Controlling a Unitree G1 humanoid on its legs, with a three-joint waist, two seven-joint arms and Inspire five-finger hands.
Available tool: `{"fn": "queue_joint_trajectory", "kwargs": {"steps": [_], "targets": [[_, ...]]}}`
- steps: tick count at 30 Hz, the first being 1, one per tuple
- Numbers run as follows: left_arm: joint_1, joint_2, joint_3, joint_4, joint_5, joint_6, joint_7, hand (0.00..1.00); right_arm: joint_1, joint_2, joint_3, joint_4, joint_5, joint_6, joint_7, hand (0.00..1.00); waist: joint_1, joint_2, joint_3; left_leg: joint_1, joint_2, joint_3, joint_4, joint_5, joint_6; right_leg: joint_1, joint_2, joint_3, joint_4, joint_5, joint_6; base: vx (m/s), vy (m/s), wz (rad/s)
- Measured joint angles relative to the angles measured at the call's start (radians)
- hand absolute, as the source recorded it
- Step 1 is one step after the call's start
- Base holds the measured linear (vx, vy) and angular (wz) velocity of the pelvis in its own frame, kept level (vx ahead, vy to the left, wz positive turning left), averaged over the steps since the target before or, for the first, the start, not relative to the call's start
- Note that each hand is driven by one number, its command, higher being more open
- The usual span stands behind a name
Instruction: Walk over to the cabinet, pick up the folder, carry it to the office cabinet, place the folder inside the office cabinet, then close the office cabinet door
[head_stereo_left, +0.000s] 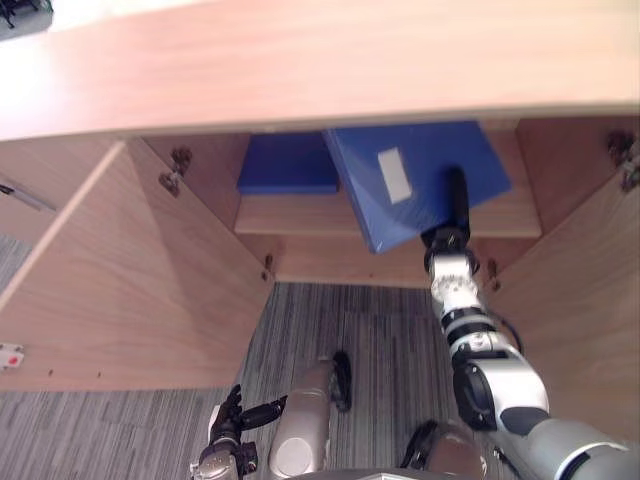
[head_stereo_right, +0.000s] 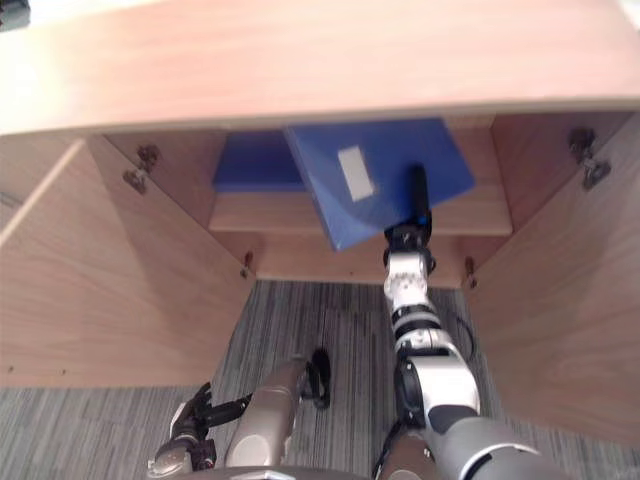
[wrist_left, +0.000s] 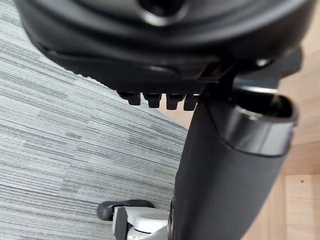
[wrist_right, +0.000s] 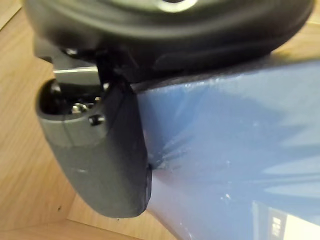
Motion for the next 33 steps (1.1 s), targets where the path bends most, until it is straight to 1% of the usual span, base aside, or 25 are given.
{"fn": "queue_joint_trajectory", "kwargs": {"steps": [1, 2, 3, 4, 5, 6, 9, 11, 13, 15, 16, 19, 20, 23, 26, 28, 32, 33], "targets": [[-0.001, 0.0, 0.002, -0.002, -0.002, 0.0, 0.0, 1.0, -0.02, -0.016, 0.0, -0.001, 0.0, 0.0, -0.005, 0.0, -0.002, -0.002, 0.006, -0.023, 0.001, 0.007, 0.009, 0.0, 0.0, -0.03, -0.011, 0.005, 0.026, -0.006, -0.001, -0.3, -0.041, 0.22], [-0.006, 0.0, 0.005, -0.004, -0.008, 0.0, 0.0, 1.0, -0.068, -0.051, 0.0, -0.003, 0.001, 0.001, -0.012, 0.0, -0.002, -0.011, 0.018, -0.077, 0.005, 0.023, 0.047, -0.007, -0.008, -0.102, -0.034, 0.015, 0.077, -0.017, -0.01, -0.23, -0.016, 0.04], [-0.002, 0.001, 0.007, -0.007, -0.015, -0.001, 0.0, 1.0, -0.11, -0.077, 0.002, -0.021, 0.001, 0.005, -0.016, 0.0, 0.004, -0.01, 0.026, -0.146, 0.021, -0.004, 0.168, -0.038, -0.018, -0.167, -0.039, 0.028, 0.15, -0.037, -0.019, -0.18, 0.0, -0.09], [0.009, 0.001, 0.009, -0.005, -0.017, 0.0, 0.0, 1.0, -0.133, -0.086, 0.003, -0.029, 0.001, 0.006, -0.018, 0.0, 0.003, -0.007, 0.032, -0.166, 0.025, -0.018, 0.196, -0.059, 0.008, -0.194, -0.042, 0.031, 0.189, -0.05, -0.017, -0.12, 0.025, -0.08], [-0.002, 0.005, 0.009, -0.001, -0.019, 0.001, 0.0, 1.0, -0.18, -0.119, 0.001, -0.043, 0.004, 0.003, -0.022, 0.0, -0.001, -0.012, 0.062, -0.223, 0.028, -0.032, 0.264, -0.074, 0.007, -0.24, -0.054, 0.038, 0.263, -0.069, -0.015, -0.12, 0.032, 0.01], [-0.014, -0.001, 0.008, -0.002, -0.032, 0.001, -0.003, 1.0, -0.235, -0.149, -0.009, -0.045, 0.005, -0.004, -0.036, 0.0, 0.003, -0.018, 0.076, -0.283, 0.033, -0.036, 0.315, -0.082, 0.01, -0.301, -0.066, 0.047, 0.321, -0.085, -0.021, -0.18, 0.053, 0.08], [-0.051, -0.014, 0.004, -0.001, -0.059, 0.004, -0.007, 1.0, -0.351, -0.192, -0.039, -0.044, 0.005, -0.027, -0.08, 0.0, 0.008, -0.02, 0.105, -0.38, 0.033, -0.034, 0.377, -0.082, 0.01, -0.411, -0.088, 0.07, 0.414, -0.103, -0.024, -0.15, 0.077, 0.01], [-0.057, -0.014, 0.004, -0.003, -0.078, 0.003, -0.002, 1.0, -0.375, -0.196, -0.037, -0.041, 0.005, -0.029, -0.096, 0.0, 0.009, -0.021, 0.106, -0.41, 0.034, -0.032, 0.393, -0.08, 0.008, -0.445, -0.095, 0.076, 0.44, -0.107, -0.027, -0.1, 0.09, 0.01], [-0.069, -0.011, -0.002, -0.004, -0.09, 0.003, 0.001, 1.0, -0.392, -0.198, -0.036, -0.034, 0.005, -0.03, -0.103, 0.0, 0.01, -0.021, 0.106, -0.434, 0.033, -0.032, 0.388, -0.073, -0.004, -0.473, -0.101, 0.074, 0.447, -0.108, -0.028, -0.07, 0.067, 0.05], [-0.079, -0.01, -0.007, -0.012, -0.103, 0.003, 0.006, 1.0, -0.399, -0.204, -0.037, -0.033, 0.008, -0.031, -0.118, 0.0, 0.018, -0.021, 0.106, -0.455, 0.032, -0.031, 0.384, -0.069, -0.01, -0.496, -0.105, 0.072, 0.454, -0.108, -0.029, -0.04, 0.027, 0.07], [-0.085, -0.008, -0.02, -0.02, -0.115, 0.003, 0.015, 1.0, -0.401, -0.216, -0.037, -0.03, 0.014, -0.032, -0.128, 0.0, 0.028, -0.021, 0.107, -0.466, 0.031, -0.031, 0.379, -0.062, -0.017, -0.51, -0.107, 0.071, 0.457, -0.109, -0.03, -0.02, 0.004, 0.1], [-0.086, -0.009, -0.027, -0.034, -0.131, 0.003, 0.021, 1.0, -0.407, -0.228, -0.053, -0.007, 0.051, -0.05, -0.158, 0.0, 0.036, -0.024, 0.108, -0.476, 0.021, -0.033, 0.361, -0.037, -0.003, -0.52, -0.116, 0.062, 0.458, -0.109, -0.039, 0.01, -0.01, 0.13], [-0.086, -0.009, -0.03, -0.038, -0.134, 0.003, 0.024, 1.0, -0.411, -0.229, -0.074, -0.005, 0.057, -0.066, -0.173, 0.0, 0.037, -0.025, 0.109, -0.482, 0.015, -0.033, 0.352, -0.027, 0.012, -0.526, -0.12, 0.058, 0.458, -0.109, -0.04, 0.04, -0.015, 0.14], [-0.086, -0.011, -0.031, -0.05, -0.134, 0.003, 0.036, 1.0, -0.412, -0.247, -0.115, -0.001, 0.089, -0.089, -0.207, 0.0, 0.04, -0.028, 0.111, -0.495, 0.013, -0.042, 0.35, -0.019, 0.021, -0.529, -0.121, 0.044, 0.455, -0.111, -0.044, 0.05, -0.015, 0.08], [-0.086, -0.011, -0.032, -0.056, -0.134, 0.003, 0.038, 1.0, -0.412, -0.29, -0.115, 0.011, 0.086, -0.097, -0.235, 0.0, 0.041, -0.029, 0.112, -0.5, 0.012, -0.047, 0.35, -0.019, 0.021, -0.528, -0.121, 0.037, 0.454, -0.113, -0.046, 0.03, -0.004, 0.04], [-0.085, -0.008, -0.032, -0.064, -0.134, 0.003, 0.039, 1.0, -0.438, -0.316, -0.114, 0.034, 0.084, -0.097, -0.25, 0.0, 0.035, -0.029, 0.112, -0.511, 0.009, -0.057, 0.35, -0.019, 0.012, -0.53, -0.121, 0.026, 0.454, -0.114, -0.049, 0.01, -0.001, 0.07], [-0.085, 0.0, -0.04, -0.088, -0.149, 0.004, 0.049, 1.0, -0.487, -0.341, -0.106, 0.052, 0.086, -0.1, -0.266, 0.0, 0.03, -0.043, 0.121, -0.52, 0.002, -0.062, 0.333, -0.004, 0.002, -0.539, -0.127, 0.017, 0.455, -0.116, -0.051, -0.01, -0.011, 0.07], [-0.085, 0.001, -0.043, -0.094, -0.156, 0.004, 0.053, 1.0, -0.495, -0.342, -0.103, 0.052, 0.086, -0.103, -0.268, 1.0, 0.03, -0.044, 0.121, -0.524, 0.0, -0.063, 0.329, 0.0, 0.002, -0.542, -0.128, 0.014, 0.454, -0.116, -0.052, -0.01, -0.027, 0.15]]}}
